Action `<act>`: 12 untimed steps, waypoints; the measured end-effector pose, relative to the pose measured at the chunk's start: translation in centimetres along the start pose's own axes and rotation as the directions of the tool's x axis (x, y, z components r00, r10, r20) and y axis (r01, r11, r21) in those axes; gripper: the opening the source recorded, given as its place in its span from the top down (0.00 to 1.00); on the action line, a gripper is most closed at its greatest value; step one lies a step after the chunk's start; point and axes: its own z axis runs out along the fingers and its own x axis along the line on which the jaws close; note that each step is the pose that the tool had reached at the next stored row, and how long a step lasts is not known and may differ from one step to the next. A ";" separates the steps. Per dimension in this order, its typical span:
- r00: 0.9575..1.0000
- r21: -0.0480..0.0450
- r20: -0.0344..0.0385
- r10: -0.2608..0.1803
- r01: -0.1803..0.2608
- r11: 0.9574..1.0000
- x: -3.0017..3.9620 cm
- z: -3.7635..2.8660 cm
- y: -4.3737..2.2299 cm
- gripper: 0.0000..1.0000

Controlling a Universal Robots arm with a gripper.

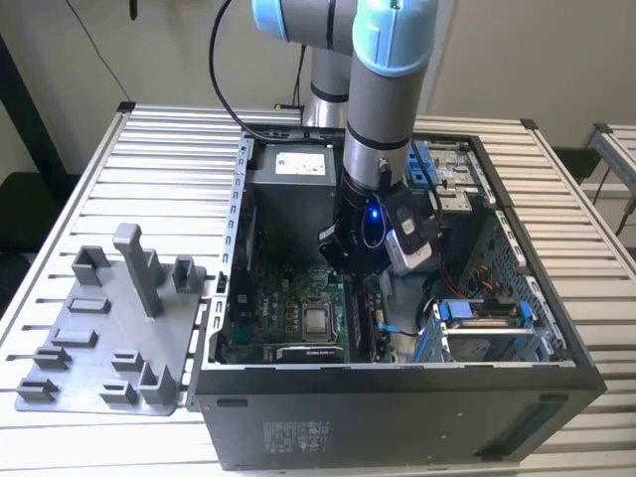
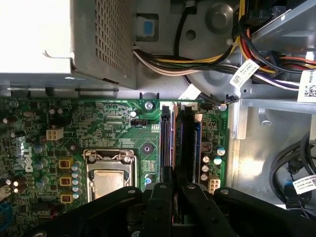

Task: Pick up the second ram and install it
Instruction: 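Insert the second ram into the second slot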

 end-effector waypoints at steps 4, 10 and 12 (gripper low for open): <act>1.000 0.000 0.000 0.005 -0.005 1.000 0.00 0.01 0.00 0.86; 1.000 -0.007 0.000 0.011 -0.011 1.000 0.00 -0.11 -0.31 0.86; 1.000 -0.009 -0.001 0.011 -0.011 1.000 0.00 -0.29 -0.43 0.86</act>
